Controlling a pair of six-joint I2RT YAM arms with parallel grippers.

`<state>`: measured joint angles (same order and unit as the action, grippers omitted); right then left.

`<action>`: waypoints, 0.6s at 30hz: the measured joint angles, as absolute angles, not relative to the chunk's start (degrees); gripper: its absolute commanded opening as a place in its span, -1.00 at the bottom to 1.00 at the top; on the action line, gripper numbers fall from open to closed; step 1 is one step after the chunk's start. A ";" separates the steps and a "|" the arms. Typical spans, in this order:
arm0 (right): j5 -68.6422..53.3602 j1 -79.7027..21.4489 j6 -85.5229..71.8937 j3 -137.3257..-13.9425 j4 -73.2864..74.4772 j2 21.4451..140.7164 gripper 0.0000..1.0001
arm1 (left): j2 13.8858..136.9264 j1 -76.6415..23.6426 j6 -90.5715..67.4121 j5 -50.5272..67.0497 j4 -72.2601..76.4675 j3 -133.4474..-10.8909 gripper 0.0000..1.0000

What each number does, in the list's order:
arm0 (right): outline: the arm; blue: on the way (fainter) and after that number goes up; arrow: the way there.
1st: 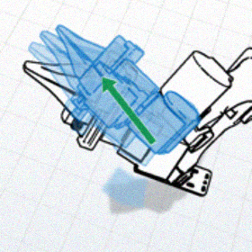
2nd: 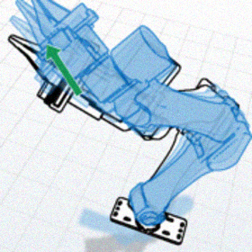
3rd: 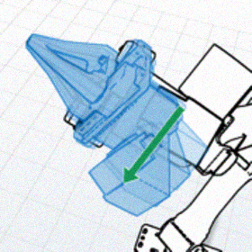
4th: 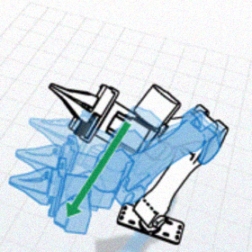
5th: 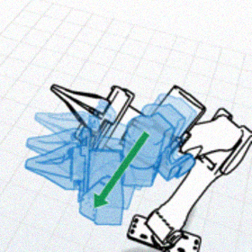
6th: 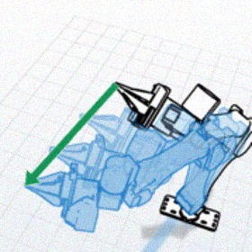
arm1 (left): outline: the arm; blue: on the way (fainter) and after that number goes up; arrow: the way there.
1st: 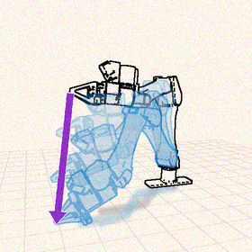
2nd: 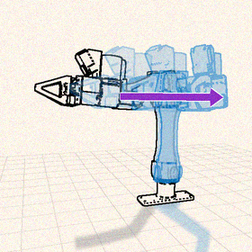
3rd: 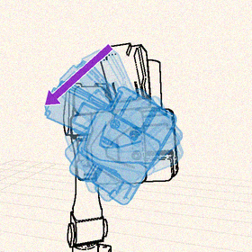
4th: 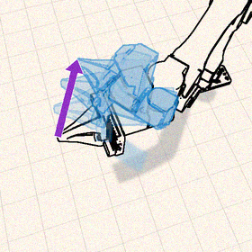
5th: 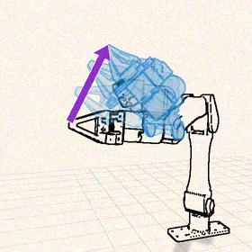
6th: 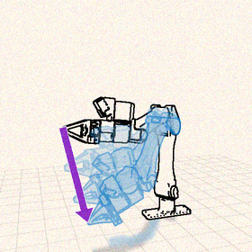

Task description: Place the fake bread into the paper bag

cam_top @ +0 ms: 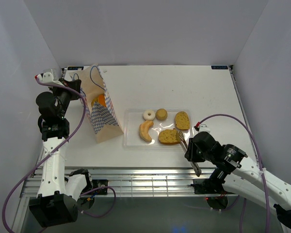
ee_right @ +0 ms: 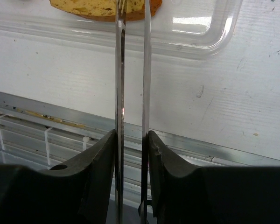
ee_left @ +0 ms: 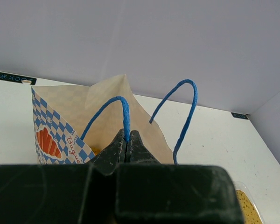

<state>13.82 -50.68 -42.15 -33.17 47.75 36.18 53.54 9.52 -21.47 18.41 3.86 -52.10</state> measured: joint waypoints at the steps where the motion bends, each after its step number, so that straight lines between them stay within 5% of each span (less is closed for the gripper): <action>1: 13.76 -50.68 -42.15 -33.17 47.66 36.38 -0.31 | 53.54 9.47 -21.47 18.41 3.86 -52.10 -1.00; 12: 13.28 -50.68 -41.80 -33.78 46.57 37.89 -0.84 | 53.54 9.26 -21.47 18.39 3.84 -52.10 -1.00; 18: 13.32 -50.68 -40.82 -39.57 46.54 39.53 -0.85 | 53.54 9.26 -21.47 18.39 3.81 -52.10 -1.00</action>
<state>13.32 -50.68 -40.82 -39.57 46.54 39.53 53.54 9.26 -21.47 18.39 3.81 -52.10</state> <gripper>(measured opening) 0.271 0.023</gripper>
